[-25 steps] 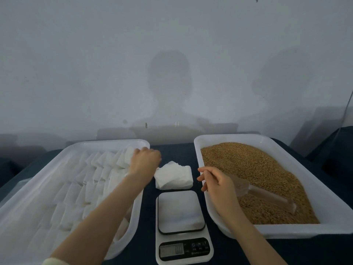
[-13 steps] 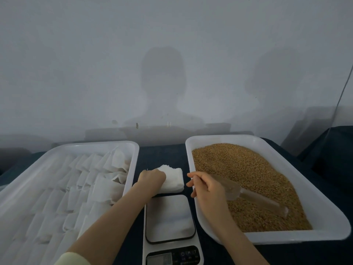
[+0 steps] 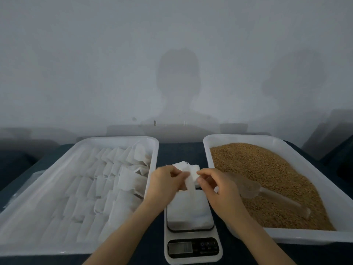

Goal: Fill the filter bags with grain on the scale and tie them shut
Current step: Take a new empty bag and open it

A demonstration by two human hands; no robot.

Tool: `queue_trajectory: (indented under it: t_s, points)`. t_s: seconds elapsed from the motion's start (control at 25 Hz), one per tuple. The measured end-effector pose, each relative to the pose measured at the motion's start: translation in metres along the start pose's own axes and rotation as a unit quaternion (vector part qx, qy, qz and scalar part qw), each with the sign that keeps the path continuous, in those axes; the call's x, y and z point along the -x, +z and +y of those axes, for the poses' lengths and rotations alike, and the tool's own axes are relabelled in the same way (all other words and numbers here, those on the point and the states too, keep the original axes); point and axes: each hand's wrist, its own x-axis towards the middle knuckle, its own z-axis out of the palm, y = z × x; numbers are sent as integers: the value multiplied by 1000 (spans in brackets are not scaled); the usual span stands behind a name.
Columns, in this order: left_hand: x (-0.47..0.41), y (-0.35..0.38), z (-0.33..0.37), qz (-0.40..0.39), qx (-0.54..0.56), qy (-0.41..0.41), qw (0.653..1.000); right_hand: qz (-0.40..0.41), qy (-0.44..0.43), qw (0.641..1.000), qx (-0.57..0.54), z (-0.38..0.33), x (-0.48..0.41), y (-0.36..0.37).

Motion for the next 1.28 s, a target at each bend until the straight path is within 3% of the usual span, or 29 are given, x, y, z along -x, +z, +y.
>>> queue_trajectory:
  t_s: [0.16, 0.36, 0.48, 0.56, 1.28]
  points:
    - [20, 0, -6, -104, 108, -39, 988, -111, -18, 993, 42, -4, 3, 3]
    - [19, -1, -10, -90, 159, -50, 982, -92, -36, 994, 40, 3, 3, 5]
    - [19, -6, -12, -120, 209, -84, 967, -96, -34, 994, 38, 5, 3, 6]
    - [21, -7, -14, -144, 213, -94, 962, -101, -26, 994, 24, 5, 3, 6]
    - [18, -4, -19, -115, 186, -119, 968, -148, 1, 989, -10, 5, 2, 2]
